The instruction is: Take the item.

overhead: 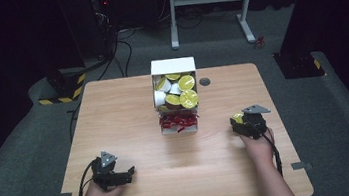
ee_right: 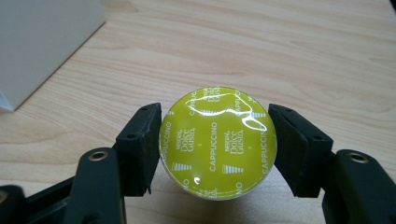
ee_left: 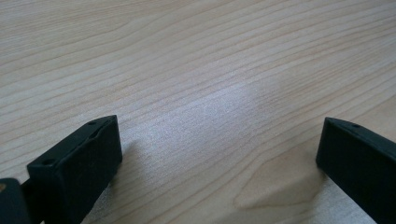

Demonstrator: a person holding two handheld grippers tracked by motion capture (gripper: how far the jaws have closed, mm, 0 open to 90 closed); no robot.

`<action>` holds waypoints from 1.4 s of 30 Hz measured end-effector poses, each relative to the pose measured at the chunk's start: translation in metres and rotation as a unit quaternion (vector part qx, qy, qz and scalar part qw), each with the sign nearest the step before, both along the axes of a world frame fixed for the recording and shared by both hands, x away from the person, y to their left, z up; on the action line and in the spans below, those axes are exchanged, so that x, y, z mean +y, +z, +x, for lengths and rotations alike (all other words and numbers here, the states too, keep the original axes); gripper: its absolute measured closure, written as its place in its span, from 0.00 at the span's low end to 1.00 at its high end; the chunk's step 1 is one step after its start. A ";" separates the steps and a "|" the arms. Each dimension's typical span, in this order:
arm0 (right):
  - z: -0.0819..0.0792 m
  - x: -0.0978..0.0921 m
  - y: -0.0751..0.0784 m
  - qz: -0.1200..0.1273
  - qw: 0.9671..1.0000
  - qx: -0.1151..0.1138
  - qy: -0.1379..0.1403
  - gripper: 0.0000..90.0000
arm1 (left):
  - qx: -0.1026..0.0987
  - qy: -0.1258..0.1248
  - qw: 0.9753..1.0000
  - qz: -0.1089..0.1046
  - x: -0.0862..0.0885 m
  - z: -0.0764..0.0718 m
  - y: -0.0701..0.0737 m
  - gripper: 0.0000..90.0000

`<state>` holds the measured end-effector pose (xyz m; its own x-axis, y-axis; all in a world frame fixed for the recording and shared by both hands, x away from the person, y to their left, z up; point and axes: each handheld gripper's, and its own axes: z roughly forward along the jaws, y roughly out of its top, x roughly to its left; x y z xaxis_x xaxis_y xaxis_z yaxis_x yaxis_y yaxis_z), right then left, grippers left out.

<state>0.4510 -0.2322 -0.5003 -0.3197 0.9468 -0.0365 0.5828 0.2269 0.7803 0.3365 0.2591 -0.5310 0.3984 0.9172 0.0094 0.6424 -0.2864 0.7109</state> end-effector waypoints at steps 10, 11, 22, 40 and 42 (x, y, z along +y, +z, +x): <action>0.003 0.001 -0.008 0.000 1.000 0.012 0.002 0.42 | 0.000 0.000 1.000 0.000 0.000 0.000 0.000 0.01; 0.003 0.001 -0.008 0.001 1.000 0.012 0.002 0.42 | -0.001 0.000 1.000 0.000 0.000 0.000 0.000 0.01; 0.004 0.000 -0.009 0.007 1.000 0.011 0.003 0.41 | 0.000 -0.001 1.000 0.000 0.000 0.000 0.000 0.01; 0.003 -0.001 -0.006 0.012 1.000 0.007 0.006 0.35 | 0.001 -0.001 1.000 0.000 0.000 0.000 0.000 0.01; 0.003 -0.001 -0.004 0.015 1.000 0.004 0.006 0.35 | 0.000 -0.001 1.000 0.000 0.000 0.000 0.000 0.01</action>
<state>0.4535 -0.2332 -0.5047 -0.3303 0.9438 -0.0053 0.5870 0.2099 0.7819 0.3364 0.2590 -0.5310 0.3994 0.9167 0.0094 0.6423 -0.2871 0.7107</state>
